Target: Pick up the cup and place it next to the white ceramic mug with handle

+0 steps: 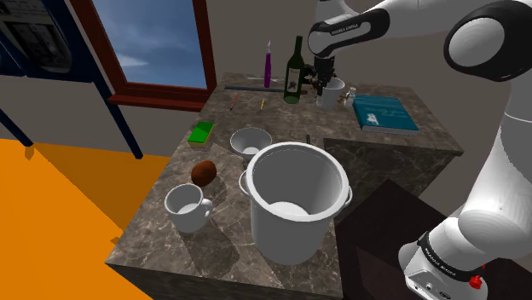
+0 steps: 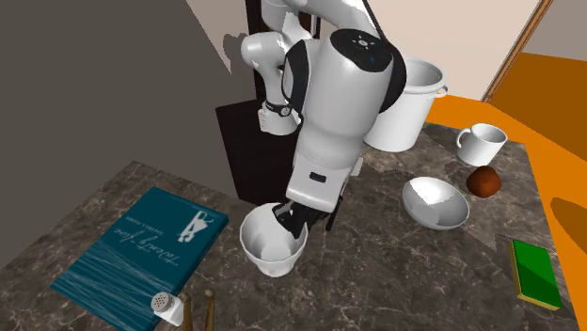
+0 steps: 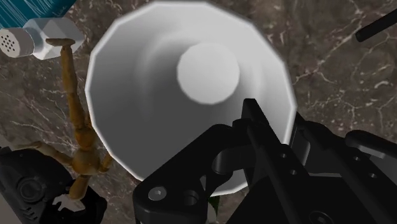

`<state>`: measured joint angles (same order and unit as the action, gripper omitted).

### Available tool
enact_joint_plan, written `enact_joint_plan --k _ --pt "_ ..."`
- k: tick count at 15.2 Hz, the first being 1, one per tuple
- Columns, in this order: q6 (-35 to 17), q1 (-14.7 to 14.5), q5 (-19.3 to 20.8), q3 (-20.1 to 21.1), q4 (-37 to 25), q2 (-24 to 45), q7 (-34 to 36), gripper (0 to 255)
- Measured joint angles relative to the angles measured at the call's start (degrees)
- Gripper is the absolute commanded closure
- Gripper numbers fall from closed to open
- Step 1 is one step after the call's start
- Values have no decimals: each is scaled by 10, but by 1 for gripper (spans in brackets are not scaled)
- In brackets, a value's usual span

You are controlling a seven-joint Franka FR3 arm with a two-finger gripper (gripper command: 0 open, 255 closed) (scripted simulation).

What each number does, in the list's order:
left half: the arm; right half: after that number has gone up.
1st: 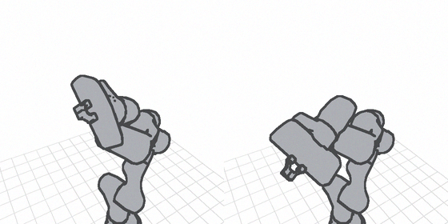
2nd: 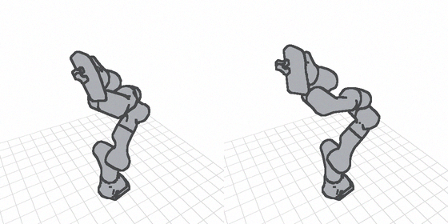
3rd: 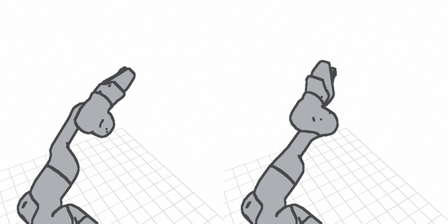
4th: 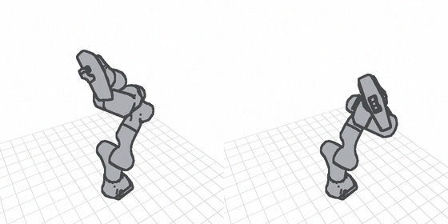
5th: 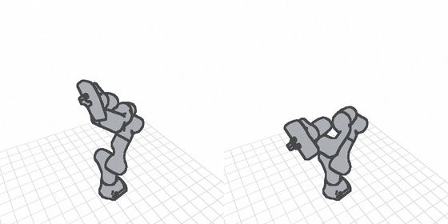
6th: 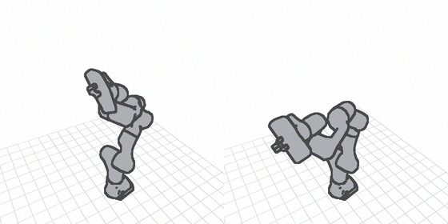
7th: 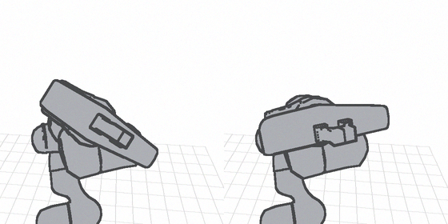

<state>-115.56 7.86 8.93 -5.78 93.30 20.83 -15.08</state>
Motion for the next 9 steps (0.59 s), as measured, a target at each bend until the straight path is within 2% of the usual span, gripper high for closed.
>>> enact_joint_plan --k 9 --pt "61 0 -2 0 -47 -14 -10 255"
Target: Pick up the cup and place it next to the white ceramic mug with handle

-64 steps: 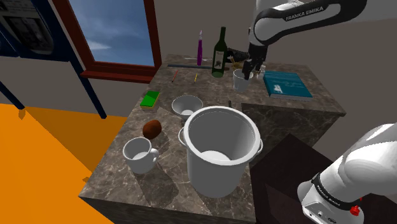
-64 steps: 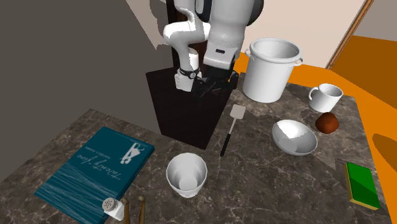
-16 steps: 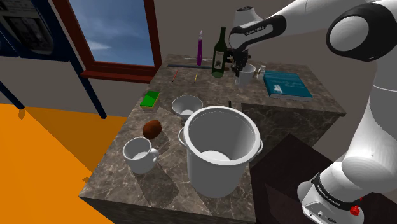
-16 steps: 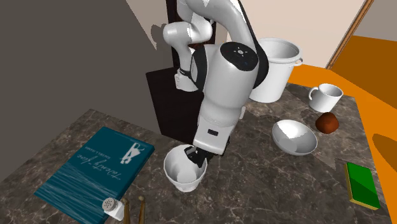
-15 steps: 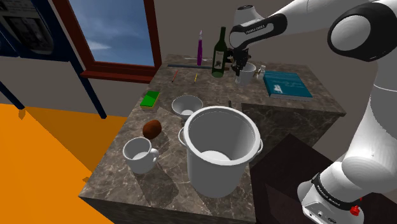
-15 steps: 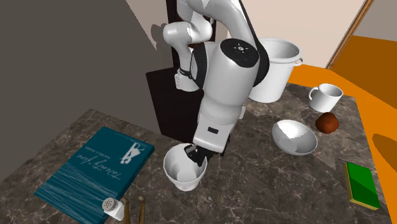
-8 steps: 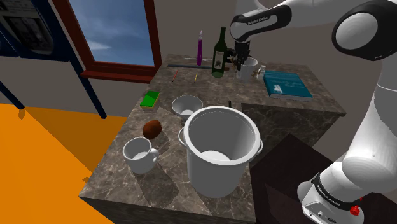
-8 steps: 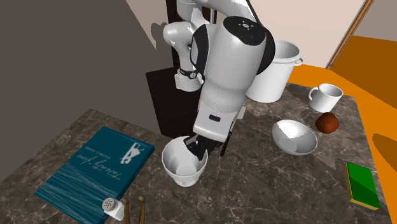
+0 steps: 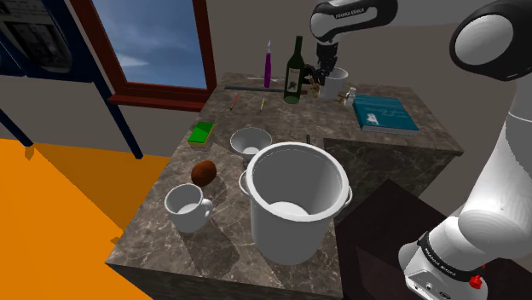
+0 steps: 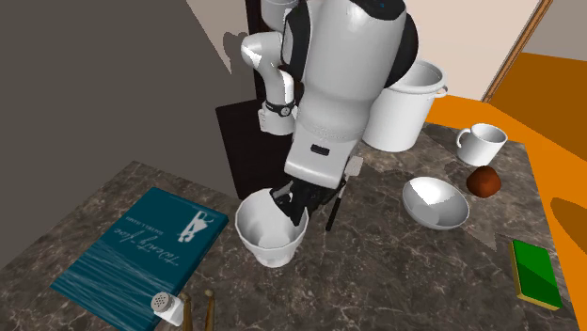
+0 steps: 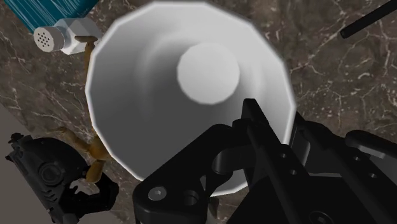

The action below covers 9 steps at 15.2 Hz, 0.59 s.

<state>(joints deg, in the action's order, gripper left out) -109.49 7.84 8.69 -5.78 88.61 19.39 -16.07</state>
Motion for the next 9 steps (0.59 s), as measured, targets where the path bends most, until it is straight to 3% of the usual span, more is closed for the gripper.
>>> enact_joint_plan --k 9 --pt "67 0 -3 0 -66 -2 -10 255"
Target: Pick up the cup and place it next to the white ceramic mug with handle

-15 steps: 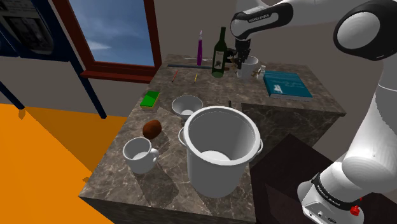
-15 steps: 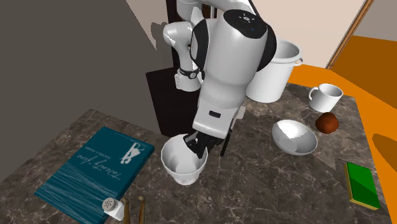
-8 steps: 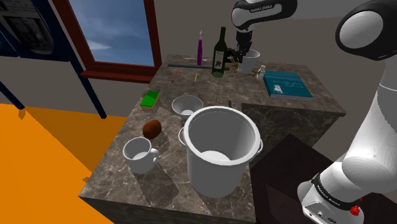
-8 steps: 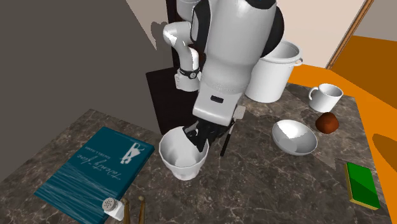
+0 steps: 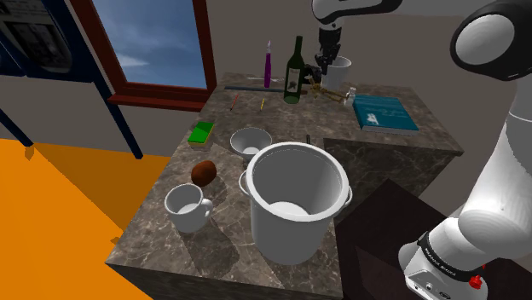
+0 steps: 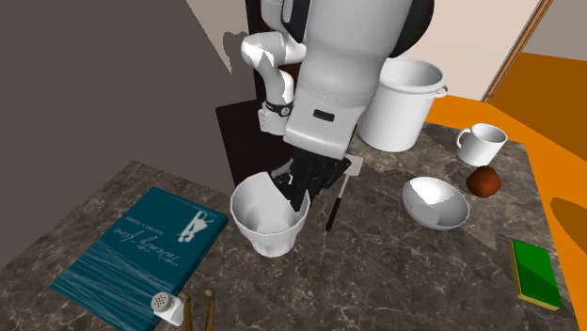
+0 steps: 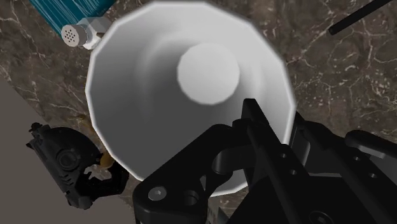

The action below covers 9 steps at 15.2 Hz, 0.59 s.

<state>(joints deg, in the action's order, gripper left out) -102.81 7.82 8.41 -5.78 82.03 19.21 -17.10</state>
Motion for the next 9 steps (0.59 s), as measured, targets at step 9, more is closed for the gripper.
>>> enact_joint_plan --k 9 --pt "0 -56 15 29 90 -75 86 255"
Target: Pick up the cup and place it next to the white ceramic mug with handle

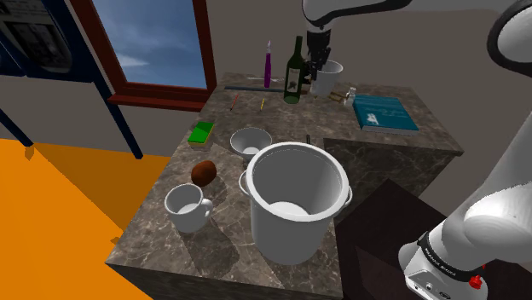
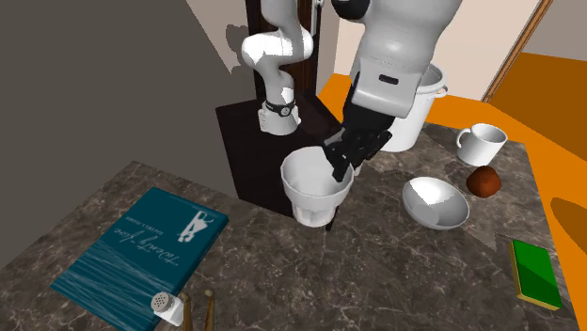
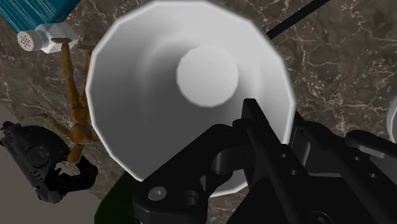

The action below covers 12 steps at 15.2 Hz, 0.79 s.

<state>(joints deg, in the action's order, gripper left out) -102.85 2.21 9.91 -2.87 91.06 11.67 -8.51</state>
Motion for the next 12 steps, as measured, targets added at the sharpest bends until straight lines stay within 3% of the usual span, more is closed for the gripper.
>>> enact_joint_plan --k 12 --pt "12 -84 6 63 75 -61 148 255"
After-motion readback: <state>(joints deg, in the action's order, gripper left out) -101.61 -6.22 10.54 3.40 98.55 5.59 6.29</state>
